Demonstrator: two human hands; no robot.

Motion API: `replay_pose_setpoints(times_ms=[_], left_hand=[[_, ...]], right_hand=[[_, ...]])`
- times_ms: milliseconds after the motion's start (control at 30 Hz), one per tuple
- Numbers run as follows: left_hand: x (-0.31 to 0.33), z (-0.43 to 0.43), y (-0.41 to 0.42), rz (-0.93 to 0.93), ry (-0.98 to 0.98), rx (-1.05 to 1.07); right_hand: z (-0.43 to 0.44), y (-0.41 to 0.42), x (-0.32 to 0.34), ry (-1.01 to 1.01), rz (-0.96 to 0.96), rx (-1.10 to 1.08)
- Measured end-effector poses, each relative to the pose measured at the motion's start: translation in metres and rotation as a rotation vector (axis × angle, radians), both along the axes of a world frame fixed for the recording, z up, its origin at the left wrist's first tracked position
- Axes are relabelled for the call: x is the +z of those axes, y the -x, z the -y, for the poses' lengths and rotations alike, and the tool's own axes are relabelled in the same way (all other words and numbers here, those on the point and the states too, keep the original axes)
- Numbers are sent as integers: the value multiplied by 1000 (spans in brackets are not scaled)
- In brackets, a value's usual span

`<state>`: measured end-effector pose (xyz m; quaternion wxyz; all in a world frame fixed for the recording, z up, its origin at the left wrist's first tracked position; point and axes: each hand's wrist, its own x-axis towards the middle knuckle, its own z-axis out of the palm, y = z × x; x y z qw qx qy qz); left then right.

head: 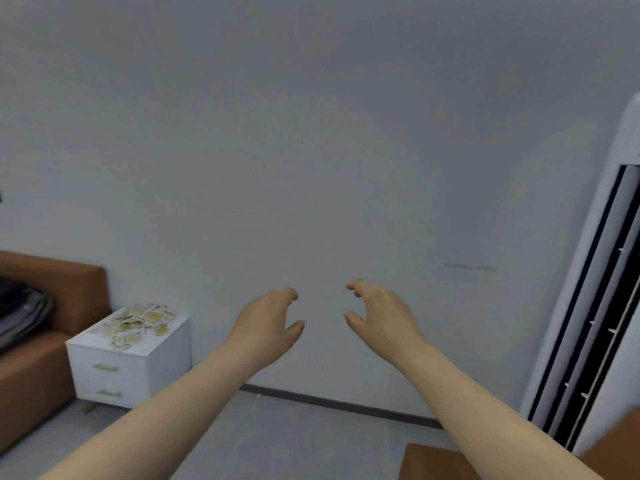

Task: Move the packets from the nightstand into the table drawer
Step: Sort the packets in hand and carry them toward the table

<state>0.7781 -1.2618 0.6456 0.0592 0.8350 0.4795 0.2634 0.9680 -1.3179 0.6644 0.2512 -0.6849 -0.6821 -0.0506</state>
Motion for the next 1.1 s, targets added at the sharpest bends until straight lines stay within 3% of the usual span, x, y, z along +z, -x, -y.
replay_pose_setpoints(times_ms=[367,667,1100], left_hand=[[-7,-143,41,-47,-8,252],[-19,-268,146,-62,-23,406],[-37,-450,285,-121,38,505]], right_hand=[[-196,27,-8,64,50,248],[-348,133,-21,44,101,415],[-556,265,-43,116,131,487]])
